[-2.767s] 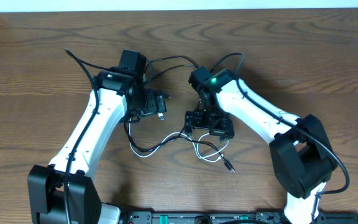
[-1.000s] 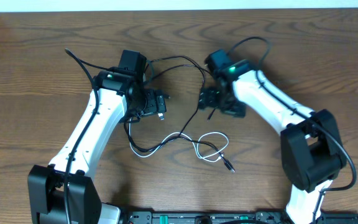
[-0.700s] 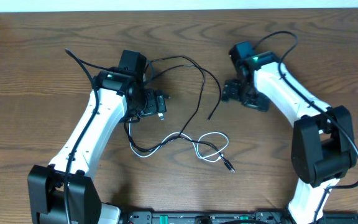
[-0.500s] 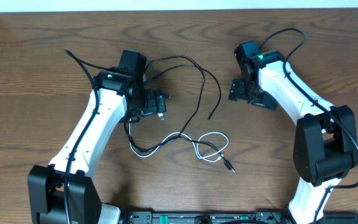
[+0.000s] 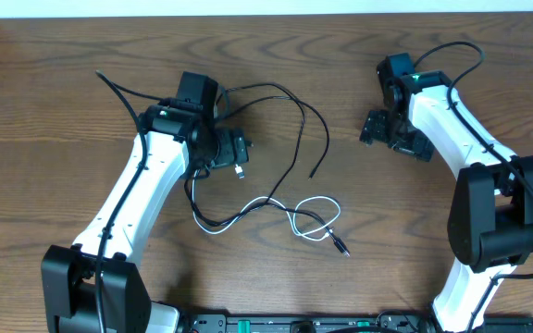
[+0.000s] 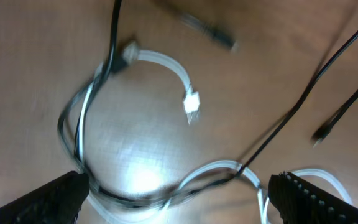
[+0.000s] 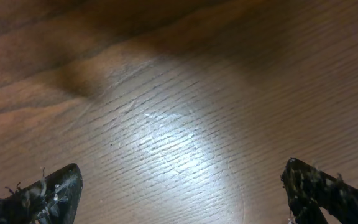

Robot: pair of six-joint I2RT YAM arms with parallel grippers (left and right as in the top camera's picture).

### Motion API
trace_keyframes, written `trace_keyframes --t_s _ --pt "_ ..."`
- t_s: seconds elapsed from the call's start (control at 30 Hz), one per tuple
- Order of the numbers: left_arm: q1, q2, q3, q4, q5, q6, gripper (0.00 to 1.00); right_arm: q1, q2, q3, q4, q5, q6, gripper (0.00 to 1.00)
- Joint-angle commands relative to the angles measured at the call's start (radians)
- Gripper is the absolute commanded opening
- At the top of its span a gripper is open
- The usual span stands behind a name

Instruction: Untangle cables

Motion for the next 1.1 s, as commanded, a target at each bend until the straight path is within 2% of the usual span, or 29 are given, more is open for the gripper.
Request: trace_keyframes --t_s 0.0,0.17,0.2,0.23,0.27,0.3,0.53,0.57,0.63,0.83,0.9,0.97,1.07 --pt "0.003 0.006 0.005 0.013 -0.011 -0.005 0.98 0.004 -0.019 -0.005 0.000 -0.005 -0.012 0.99" --pt "0.003 0.006 0.005 -0.040 -0.012 0.040 0.98 0.004 -0.019 -0.005 0.002 -0.033 -0.012 0.99" --pt "0.003 0.009 0.003 -0.060 -0.011 0.039 0.80 0.004 -0.019 -0.005 0.005 -0.042 -0.012 0.99" --pt "0.003 0.013 0.000 -0.087 -0.010 0.012 0.56 0.004 -0.019 -0.005 0.006 -0.047 -0.012 0.99" --pt "0.003 0.014 -0.006 -0.117 -0.011 -0.031 0.43 0.004 -0.019 -0.005 0.006 -0.047 -0.012 0.99" --pt "0.003 0.015 -0.020 -0.143 -0.011 -0.072 0.40 0.004 -0.019 -0.005 0.006 -0.047 -0.012 0.99" --pt "0.003 0.015 -0.224 -0.185 -0.011 -0.331 0.41 0.013 -0.019 -0.005 0.005 -0.047 -0.012 0.99" --pt "0.003 0.015 -0.256 -0.185 -0.010 -0.366 0.45 0.014 -0.019 -0.005 0.005 -0.047 -0.012 0.99" --pt "0.003 0.015 -0.308 -0.185 -0.010 -0.433 0.47 0.016 -0.019 -0.005 0.005 -0.047 -0.012 0.99" --pt "0.005 0.015 -0.349 -0.136 -0.006 -0.489 0.45 0.018 -0.019 -0.005 0.005 -0.048 -0.012 0.99" --pt "0.002 0.016 -0.351 -0.124 -0.006 -0.593 0.45 0.018 -0.019 -0.005 0.005 -0.053 -0.012 0.99" --pt "0.002 0.016 -0.353 -0.129 0.002 -0.768 0.45 0.020 -0.019 -0.005 0.005 -0.055 -0.012 0.99" --pt "0.000 0.016 -0.356 -0.129 0.013 -0.906 0.46 0.022 -0.019 -0.005 0.005 -0.055 -0.012 0.99"
